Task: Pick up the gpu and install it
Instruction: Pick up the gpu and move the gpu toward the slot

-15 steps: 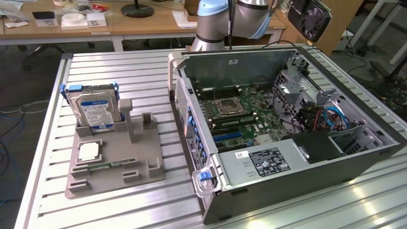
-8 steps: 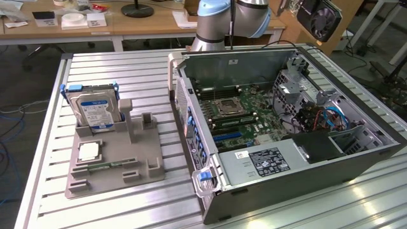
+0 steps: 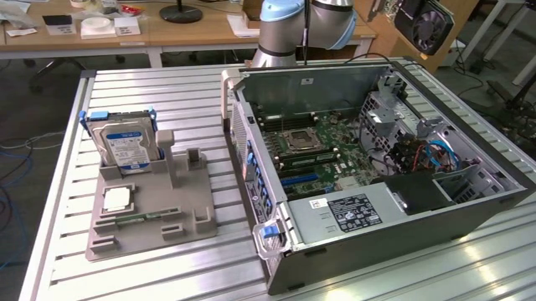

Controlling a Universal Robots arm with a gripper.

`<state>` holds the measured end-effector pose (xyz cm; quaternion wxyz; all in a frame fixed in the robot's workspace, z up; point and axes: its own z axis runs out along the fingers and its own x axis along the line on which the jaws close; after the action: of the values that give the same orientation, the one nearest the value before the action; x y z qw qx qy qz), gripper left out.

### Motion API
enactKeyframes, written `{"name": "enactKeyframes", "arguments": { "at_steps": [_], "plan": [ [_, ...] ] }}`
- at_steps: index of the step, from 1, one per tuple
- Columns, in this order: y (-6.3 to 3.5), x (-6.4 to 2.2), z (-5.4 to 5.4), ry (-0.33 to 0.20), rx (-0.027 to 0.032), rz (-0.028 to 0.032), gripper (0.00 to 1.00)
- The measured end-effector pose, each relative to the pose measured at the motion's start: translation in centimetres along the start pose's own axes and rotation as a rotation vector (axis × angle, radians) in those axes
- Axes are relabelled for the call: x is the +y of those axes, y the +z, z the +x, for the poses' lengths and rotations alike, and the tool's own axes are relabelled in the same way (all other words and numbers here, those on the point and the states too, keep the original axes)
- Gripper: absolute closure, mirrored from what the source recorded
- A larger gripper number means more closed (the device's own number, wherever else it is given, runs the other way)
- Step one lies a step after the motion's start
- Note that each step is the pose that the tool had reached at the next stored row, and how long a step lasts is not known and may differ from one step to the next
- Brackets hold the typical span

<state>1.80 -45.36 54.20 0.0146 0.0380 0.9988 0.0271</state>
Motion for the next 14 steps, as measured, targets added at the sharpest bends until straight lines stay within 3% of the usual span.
{"name": "enactKeyframes", "arguments": {
  "at_steps": [14],
  "plan": [
    [0.73, 0.15, -2.4, 0.0, 0.0, -0.0001, 0.73]
  ]
}}
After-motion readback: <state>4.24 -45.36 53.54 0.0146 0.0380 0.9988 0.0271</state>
